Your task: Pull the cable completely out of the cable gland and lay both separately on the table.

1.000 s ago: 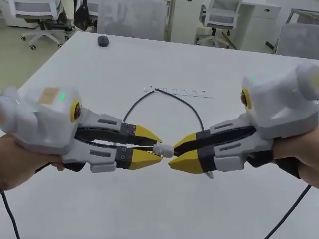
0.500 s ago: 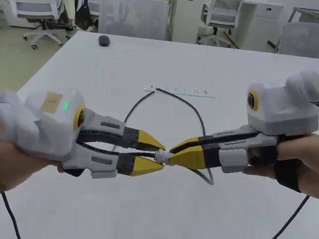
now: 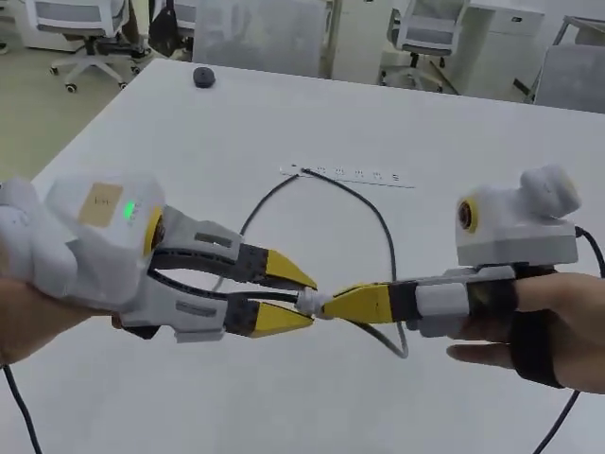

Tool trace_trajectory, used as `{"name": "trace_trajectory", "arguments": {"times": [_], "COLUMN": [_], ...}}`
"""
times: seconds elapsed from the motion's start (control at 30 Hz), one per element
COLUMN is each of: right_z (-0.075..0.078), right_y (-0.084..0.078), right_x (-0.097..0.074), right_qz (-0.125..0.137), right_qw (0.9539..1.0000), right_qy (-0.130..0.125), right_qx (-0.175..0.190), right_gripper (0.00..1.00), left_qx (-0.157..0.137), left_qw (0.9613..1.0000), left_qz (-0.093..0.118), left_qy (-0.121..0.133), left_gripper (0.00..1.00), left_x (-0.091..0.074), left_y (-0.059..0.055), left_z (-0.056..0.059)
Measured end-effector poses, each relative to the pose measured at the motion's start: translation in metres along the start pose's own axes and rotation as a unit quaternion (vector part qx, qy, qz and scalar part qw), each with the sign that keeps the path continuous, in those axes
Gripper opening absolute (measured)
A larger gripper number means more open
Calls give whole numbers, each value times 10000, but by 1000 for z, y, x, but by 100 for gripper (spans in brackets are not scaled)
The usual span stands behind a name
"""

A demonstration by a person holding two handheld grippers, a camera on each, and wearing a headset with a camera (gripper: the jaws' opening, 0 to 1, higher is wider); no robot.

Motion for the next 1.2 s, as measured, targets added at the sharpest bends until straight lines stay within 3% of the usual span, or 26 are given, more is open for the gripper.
{"name": "trace_trajectory", "arguments": {"times": [0.07,0.27,0.57,0.7,0.87,1.07,1.1,1.13,1.17,1.2], "right_z": [1,1,-8,-12,-15,-21,-23,-23,-24,-25], "right_y": [-1,-2,2,4,5,8,9,10,11,11], "right_x": [0,0,0,1,5,13,14,15,16,18], "right_qz": [-5,-75,-256,-381,-653,-901,-948,-1020,-1095,-1188], "right_qw": [9997,9993,9975,9900,9705,9357,9288,9174,9096,8965], "right_qy": [98,180,-351,-697,-1191,-1786,-1880,-2014,-2099,-2234], "right_qx": [211,313,-558,-1164,-1994,-2905,-3049,-3279,-3414,-3636], "right_gripper": [9,9,8,7,7,7,7,7,7,7], "left_qx": [93,229,159,-66,-304,-626,-679,-701,-758,-771], "left_qw": [9999,9997,9997,9999,9994,9979,9976,9974,9969,9968], "left_qz": [-53,-129,-160,-117,-130,-113,-98,-99,-114,-122], "left_qy": [12,18,62,49,42,106,113,154,168,178], "left_gripper": [15,15,15,15,15,15,15,15,15,15], "left_x": [0,0,1,2,2,-1,-1,-1,-1,-1], "left_y": [1,3,1,-4,-9,-16,-16,-17,-18,-18], "left_z": [1,2,1,0,-1,-3,-3,-3,-3,-4]}}
Point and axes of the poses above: the centre of the closed fingertips' face, and the gripper's own axes: x roughly forward along the fingers, z roughly to its right, y roughly out of its top, the point moved 10 cm from there along -x, roughly backward along the fingers, and after that the axes turned 7 degrees about -z, right-handed, at the moved point
